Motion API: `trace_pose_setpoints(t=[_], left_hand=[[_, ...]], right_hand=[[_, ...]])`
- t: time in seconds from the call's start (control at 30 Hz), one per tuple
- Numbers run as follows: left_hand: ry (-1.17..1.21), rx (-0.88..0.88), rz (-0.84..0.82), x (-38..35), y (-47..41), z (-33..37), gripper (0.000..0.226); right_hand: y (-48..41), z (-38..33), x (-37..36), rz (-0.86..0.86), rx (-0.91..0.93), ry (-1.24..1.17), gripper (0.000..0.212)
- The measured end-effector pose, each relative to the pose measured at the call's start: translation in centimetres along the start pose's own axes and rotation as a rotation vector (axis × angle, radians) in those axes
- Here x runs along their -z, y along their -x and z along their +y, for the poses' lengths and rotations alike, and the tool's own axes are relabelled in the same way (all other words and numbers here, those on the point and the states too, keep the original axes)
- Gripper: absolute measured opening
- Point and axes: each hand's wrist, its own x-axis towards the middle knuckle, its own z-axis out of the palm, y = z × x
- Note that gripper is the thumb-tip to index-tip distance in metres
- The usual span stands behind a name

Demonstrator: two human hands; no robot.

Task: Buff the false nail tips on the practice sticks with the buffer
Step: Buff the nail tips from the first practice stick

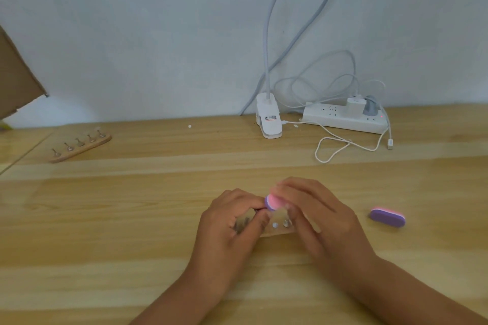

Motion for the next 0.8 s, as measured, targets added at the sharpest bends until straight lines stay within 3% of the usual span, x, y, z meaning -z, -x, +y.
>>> trace_pose_setpoints(t=[0.1,0.27,0.4,0.53,0.7,0.8], left_hand=[[0.053,-0.005,-0.014,0.14,0.0,0.13,0.017],[0.043,0.031,-0.001,0.12,0.04,-0.02,0.011],[0.078,0.015,-0.006,0.08,-0.02,-0.12,0.014],[0.097,0.027,0.014,0.13,0.08,-0.19,0.013],[0.116,0.035,-0.016,0.06,0.01,-0.12,0.014],[0.111,0.047,-0.007,0.16,0.12,-0.24,0.01]], right_hand=[[0.4,-0.61,-0.18,-0.044,0.12,-0.018,0.034],[-0.03,0.07,0.06,0.05,-0.034,0.019,0.026],[0.34,-0.42,-0.26,0.006,0.058,0.018,0.027],[-0.22,0.29,0.22,0.11,-0.125,0.04,0.023],[0.24,-0.26,-0.4,0.027,0.043,-0.03,0.026],[-0.07,0.18,-0.01,0.065,-0.032,-0.016,0.025]])
